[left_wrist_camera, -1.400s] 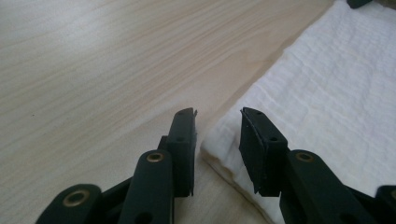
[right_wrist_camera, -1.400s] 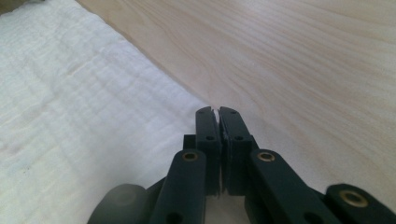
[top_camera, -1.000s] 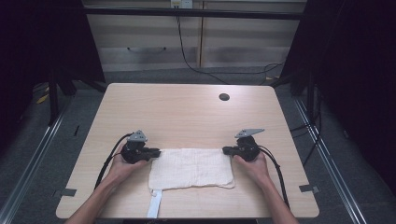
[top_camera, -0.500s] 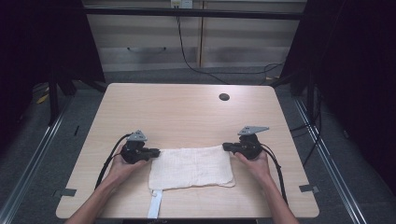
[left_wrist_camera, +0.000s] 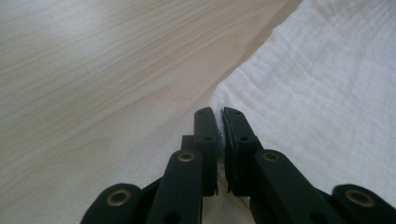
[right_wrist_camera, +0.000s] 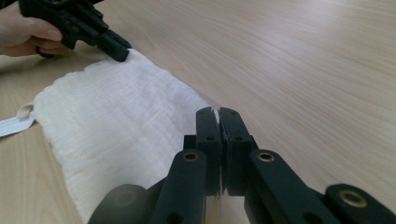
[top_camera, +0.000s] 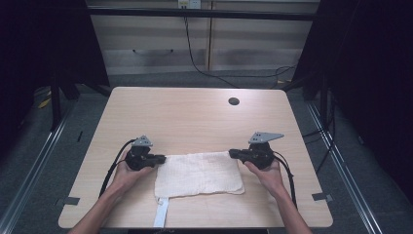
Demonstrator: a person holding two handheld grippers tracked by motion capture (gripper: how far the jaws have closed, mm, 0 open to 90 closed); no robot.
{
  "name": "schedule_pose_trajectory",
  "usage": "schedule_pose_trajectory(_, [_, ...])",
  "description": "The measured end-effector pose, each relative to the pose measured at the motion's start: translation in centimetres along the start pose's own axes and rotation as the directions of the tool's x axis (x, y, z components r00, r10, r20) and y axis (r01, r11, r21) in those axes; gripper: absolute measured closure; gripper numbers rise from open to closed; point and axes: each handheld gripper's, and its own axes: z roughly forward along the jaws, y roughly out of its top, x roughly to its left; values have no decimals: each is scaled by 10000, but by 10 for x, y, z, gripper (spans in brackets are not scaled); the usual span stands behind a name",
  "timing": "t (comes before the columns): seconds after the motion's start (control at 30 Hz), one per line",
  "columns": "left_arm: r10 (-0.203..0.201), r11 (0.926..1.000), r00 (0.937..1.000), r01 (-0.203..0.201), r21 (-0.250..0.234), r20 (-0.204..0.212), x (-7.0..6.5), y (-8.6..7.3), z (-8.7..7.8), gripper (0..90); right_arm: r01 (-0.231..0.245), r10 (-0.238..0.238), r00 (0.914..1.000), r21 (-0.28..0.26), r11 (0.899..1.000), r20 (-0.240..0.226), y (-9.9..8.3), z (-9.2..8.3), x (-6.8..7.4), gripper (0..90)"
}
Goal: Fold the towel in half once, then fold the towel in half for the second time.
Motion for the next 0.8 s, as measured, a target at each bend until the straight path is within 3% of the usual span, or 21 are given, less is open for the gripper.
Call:
schedule_pose_trajectory(0.47, [-202,9998,9996,202,9,-177,-3,-1,-1,849,662,-644,9953,240,9975,-717,-6,-11,36,877])
schedule_pose_trajectory(0.8, [72,9999,9985,-64,143,-550,-7,0,-2,850,1062,-944,9877,916,9901,-1248,-25,-9,61,875])
